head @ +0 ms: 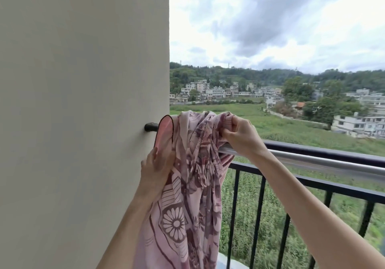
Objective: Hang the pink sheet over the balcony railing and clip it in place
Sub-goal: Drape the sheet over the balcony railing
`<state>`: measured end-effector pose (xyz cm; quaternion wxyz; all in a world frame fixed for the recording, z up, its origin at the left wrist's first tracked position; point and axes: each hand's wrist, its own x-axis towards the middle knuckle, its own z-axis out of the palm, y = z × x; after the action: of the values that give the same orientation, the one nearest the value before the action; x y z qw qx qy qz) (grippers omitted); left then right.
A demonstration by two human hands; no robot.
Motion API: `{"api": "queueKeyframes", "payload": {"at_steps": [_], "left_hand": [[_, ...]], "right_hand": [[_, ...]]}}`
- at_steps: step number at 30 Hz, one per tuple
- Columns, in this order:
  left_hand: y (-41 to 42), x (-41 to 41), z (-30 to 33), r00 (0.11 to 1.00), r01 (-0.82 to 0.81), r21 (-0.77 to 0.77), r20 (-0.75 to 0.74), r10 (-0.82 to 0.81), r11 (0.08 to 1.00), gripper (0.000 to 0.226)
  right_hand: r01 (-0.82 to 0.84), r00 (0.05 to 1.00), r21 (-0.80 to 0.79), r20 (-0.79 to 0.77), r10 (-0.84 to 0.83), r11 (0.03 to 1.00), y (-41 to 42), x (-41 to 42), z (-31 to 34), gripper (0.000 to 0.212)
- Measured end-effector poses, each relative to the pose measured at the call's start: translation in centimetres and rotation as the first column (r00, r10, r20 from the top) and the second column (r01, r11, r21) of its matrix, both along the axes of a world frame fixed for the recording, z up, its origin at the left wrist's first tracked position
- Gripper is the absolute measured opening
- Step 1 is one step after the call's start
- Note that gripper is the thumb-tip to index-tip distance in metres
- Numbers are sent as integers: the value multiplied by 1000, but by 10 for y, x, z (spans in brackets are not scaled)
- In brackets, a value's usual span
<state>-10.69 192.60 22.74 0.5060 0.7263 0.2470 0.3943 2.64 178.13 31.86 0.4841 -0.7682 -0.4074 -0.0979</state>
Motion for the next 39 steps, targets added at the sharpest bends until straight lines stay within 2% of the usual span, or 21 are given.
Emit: {"api": "queueKeyframes", "payload": {"at_steps": [3,6,7,8,9,11,12,13,15,16,18,19,20,22,23,25,27,29,32,34,39], "left_hand": [[6,-8,-17,998,46,-87,-45,-50,995,28],[13,-10,-15,994,-107,-5,31,107,994,10],[11,-12,-11,988,-138,11,71,137,990,13],[8,-15,-6,989,-94,12,117,92,995,21],[3,-19,-2,989,25,7,147,-25,1000,32],[-9,-25,7,942,318,22,108,-318,948,65],[-15,-24,9,927,366,80,55,-371,927,82],[-22,-21,9,939,339,179,-7,-343,924,94],[-40,-11,9,990,142,412,-72,-123,900,111],[-48,-7,10,998,19,490,-56,10,872,114],[-57,1,10,981,-178,585,37,193,791,106],[-56,4,11,974,-218,586,77,214,780,95],[-53,5,13,981,-194,525,100,167,829,80],[-42,4,19,991,-24,258,136,-11,966,57],[-35,3,22,985,47,148,155,-70,988,51],[-19,-1,32,982,123,47,140,-129,991,37],[-3,-6,48,982,153,41,107,-157,987,30],[7,-13,67,984,152,101,83,-160,983,15],[21,-24,92,981,163,165,78,-178,973,17],[31,-32,103,975,191,158,87,-206,969,19],[51,-45,114,945,305,65,106,-310,950,21]], "right_hand": [[41,999,-3,25,-41,999,3,-4,0,17],[112,991,-6,77,-111,994,6,-7,-3,17],[129,988,-4,89,-128,992,6,-8,-4,15],[138,986,1,98,-137,990,5,-9,-5,13],[137,986,8,100,-137,991,4,-10,-6,11],[107,990,45,88,-110,993,0,-13,-7,13],[85,992,63,83,-90,994,-1,-14,-7,14],[69,994,74,84,-76,995,-3,-16,-8,15],[55,994,86,91,-63,995,-4,-22,-11,21],[49,994,91,89,-57,995,-5,-25,-13,26],[37,996,100,81,-45,994,-6,-30,-18,32],[30,997,109,73,-38,994,-7,-33,-20,34],[19,998,138,51,-26,990,-9,-35,-23,35],[5,1000,268,-9,-3,963,-14,-39,-28,35],[5,999,325,-38,7,946,-17,-40,-30,31],[-40,981,364,-164,106,931,-20,-41,-32,22],[-149,881,359,-374,288,921,-16,-43,-31,28],[-230,764,300,-534,363,926,-5,-45,-26,40],[-304,500,356,-730,466,884,18,-43,-11,63],[-340,344,457,-753,561,822,32,-41,3,72],[-444,196,573,-689,698,689,70,-39,31,84]]}}
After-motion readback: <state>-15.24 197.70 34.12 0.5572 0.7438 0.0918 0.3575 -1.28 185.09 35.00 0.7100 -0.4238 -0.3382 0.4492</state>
